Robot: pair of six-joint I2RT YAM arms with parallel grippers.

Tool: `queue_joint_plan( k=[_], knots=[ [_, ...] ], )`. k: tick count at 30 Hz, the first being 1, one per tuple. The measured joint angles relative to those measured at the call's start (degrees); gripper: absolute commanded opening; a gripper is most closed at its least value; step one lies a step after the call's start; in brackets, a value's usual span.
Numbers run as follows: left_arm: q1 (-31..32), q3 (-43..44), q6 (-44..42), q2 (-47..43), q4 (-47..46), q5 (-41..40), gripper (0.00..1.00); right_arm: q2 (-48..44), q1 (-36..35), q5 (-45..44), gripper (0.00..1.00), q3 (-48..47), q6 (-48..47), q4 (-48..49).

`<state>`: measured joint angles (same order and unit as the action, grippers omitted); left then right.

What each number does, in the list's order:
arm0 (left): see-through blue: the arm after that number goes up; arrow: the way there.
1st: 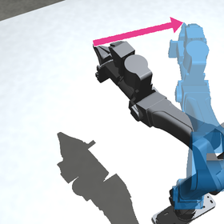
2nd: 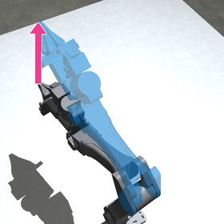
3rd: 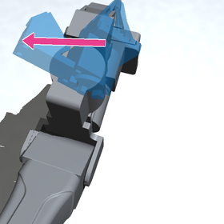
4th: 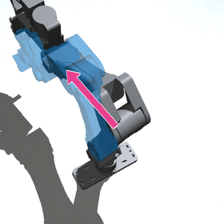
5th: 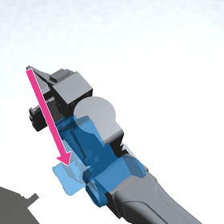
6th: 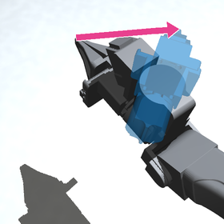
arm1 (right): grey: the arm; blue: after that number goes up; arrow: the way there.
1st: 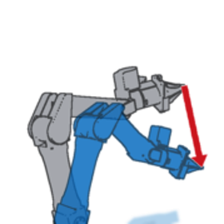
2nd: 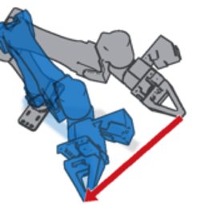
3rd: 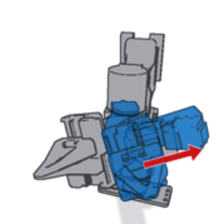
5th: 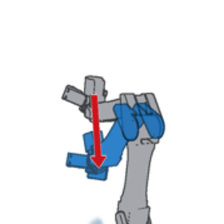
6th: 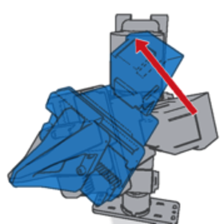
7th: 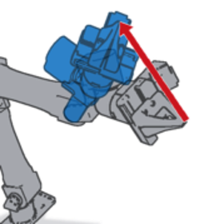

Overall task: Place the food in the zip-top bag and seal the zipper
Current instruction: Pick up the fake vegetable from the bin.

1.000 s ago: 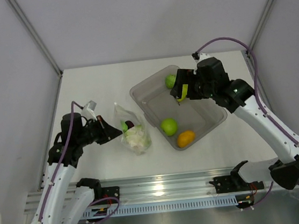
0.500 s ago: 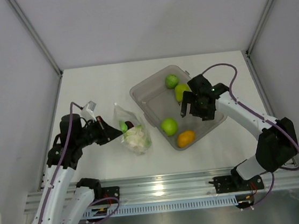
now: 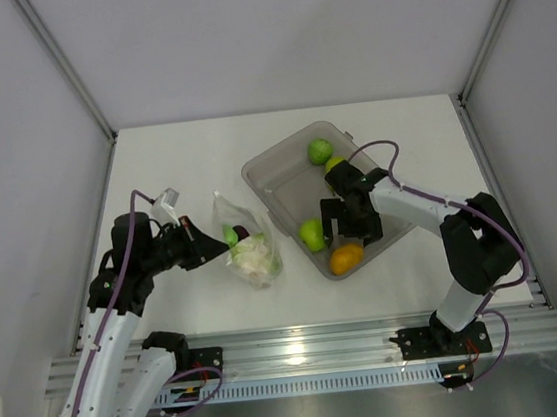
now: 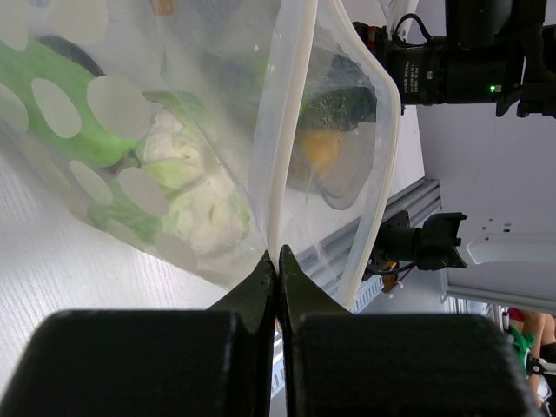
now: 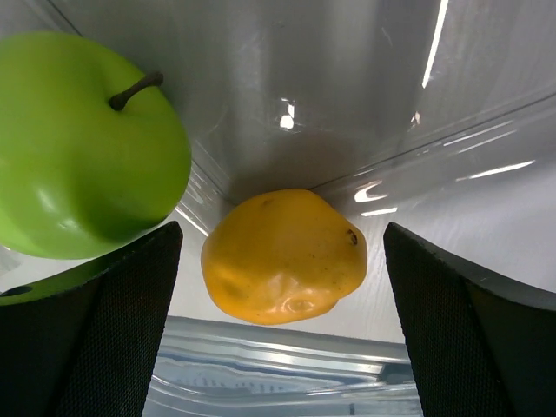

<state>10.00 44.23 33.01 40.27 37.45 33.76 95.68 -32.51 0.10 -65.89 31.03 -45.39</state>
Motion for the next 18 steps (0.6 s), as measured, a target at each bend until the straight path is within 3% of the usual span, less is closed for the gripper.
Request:
queue_joint_plan(
  k=[18],
  knots=[
    [0.0,-0.5,0.0,-0.3,-0.1,0.0,0.01,0.9,-5.1,0.0,0.99,2.2,-1.9,0.5]
  ],
)
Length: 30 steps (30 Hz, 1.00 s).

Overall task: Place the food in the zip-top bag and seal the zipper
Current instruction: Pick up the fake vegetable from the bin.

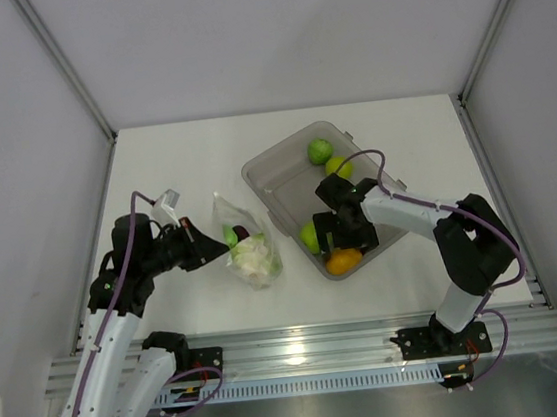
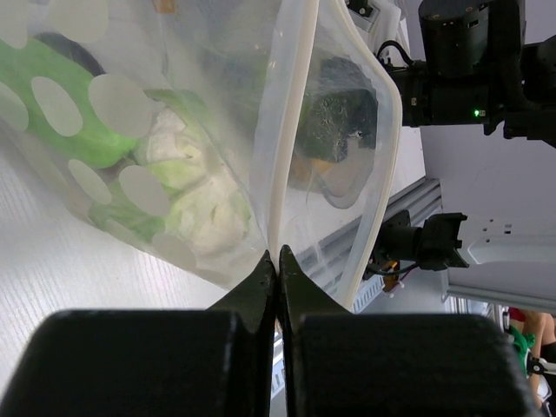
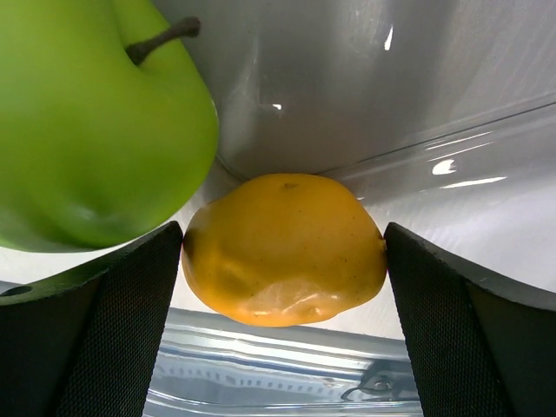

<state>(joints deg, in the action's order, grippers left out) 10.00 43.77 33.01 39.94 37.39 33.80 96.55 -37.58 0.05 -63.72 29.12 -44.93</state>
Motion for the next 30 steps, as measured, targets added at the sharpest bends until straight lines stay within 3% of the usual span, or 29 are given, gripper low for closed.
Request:
queue_joint_plan(
  k=[15,21,29,30],
  knots=[
    [0.0,-1.4,0.0,-0.7,0.0,0.0,0.01,1.1,-3.9,-3.1,0.96,0.0,-0.4,-2.1],
    [0.0,-1.8,0.1,-1.5,-0.2,0.0,0.01,1.1,-4.0,-3.8,0.82,-0.2,-0.7,-2.6],
    [0.0,-1.8,0.1,-1.7,-0.2,0.0,0.01,1.0,-3.3,-3.8,0.46,0.0,-0.7,-2.3],
    [0.0,-1.8,0.1,-1.7,-0.2,0.0,0.01,1.0,-3.2,-3.8,0.36,0.0,-0.7,-2.3]
  ],
)
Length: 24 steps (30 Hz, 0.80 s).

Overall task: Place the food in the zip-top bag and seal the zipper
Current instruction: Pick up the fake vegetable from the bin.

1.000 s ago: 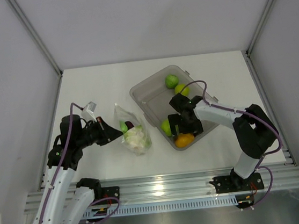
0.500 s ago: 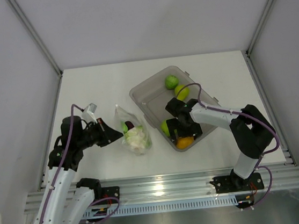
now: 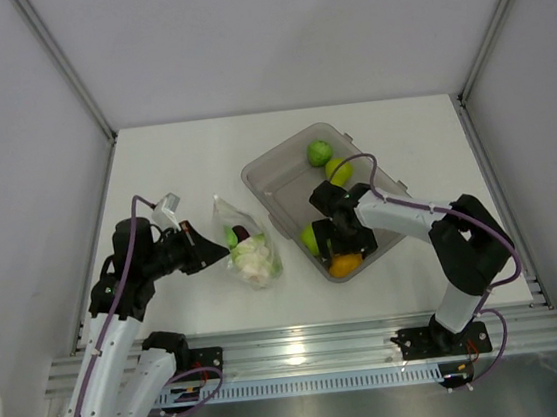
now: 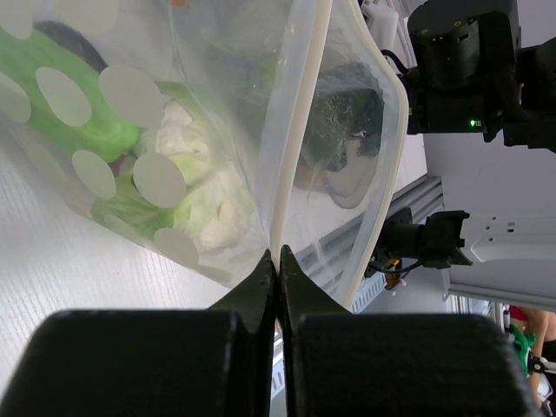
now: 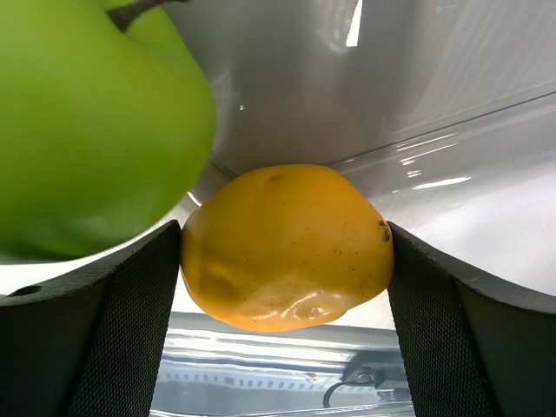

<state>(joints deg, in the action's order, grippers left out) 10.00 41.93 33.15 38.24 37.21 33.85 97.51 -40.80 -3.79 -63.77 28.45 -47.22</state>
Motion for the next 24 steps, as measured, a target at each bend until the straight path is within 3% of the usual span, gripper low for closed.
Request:
queue_joint_plan(
  k=[3,4,15,24],
  knots=[
    [0.0,0.0,0.0,0.0,0.0,0.0,0.01,-0.3,0.4,-0.4,0.16,0.0,0.0,0.1],
    [0.0,0.0,0.0,0.0,0.0,0.0,0.01,-0.4,0.6,-0.4,0.13,0.0,0.0,0.1],
    [0.0,0.0,0.0,0.9,0.0,0.6,0.01,-7.1,2.5,-2.5,0.06,-3.4,-0.3,-2.6],
    [0.0,0.0,0.0,1.0,0.0,0.9,0.01,-10.3,3.3,-4.0,0.04,-15.8,-2.1,-9.0]
  ],
)
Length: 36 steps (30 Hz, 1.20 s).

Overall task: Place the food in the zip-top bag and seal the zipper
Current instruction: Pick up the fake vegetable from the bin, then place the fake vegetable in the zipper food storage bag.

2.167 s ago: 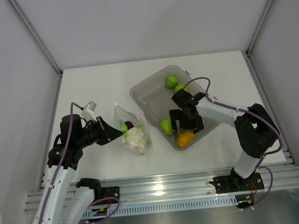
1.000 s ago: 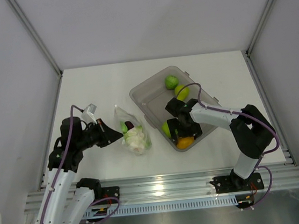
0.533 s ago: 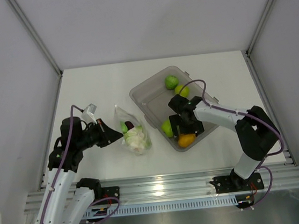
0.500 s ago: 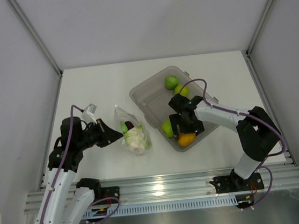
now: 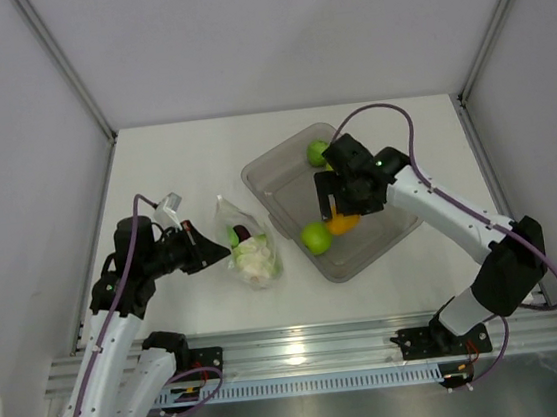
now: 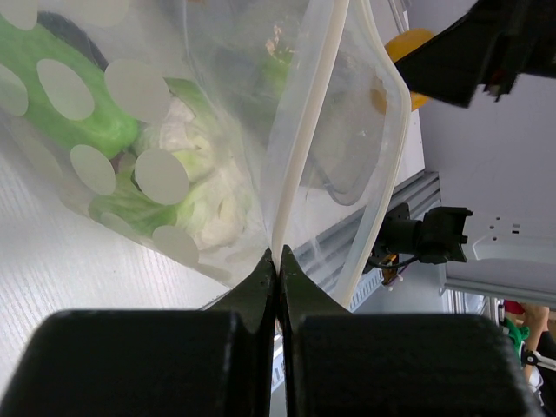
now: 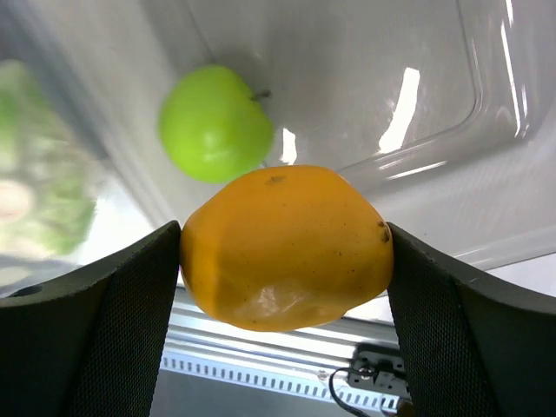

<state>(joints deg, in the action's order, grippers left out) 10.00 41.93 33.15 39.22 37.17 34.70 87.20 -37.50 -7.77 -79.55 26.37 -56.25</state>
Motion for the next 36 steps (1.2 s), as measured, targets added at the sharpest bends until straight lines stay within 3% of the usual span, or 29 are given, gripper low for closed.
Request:
queue_joint_plan(
  k=[10,23,36],
  knots=[
    [0.0,0.0,0.0,0.0,0.0,0.0,0.01,-5.1,-7.0,4.4,0.03,-13.1,-1.0,-2.0],
    [0.0,-0.4,1.4,-0.4,-0.9,0.0,0.01,-10.1,-19.3,13.7,0.00,-15.0,-0.7,8.1],
    [0.0,-0.8,1.4,-0.9,-1.9,0.0,0.02,2.1,-28.2,10.8,0.03,-25.9,-1.0,8.2]
  ],
)
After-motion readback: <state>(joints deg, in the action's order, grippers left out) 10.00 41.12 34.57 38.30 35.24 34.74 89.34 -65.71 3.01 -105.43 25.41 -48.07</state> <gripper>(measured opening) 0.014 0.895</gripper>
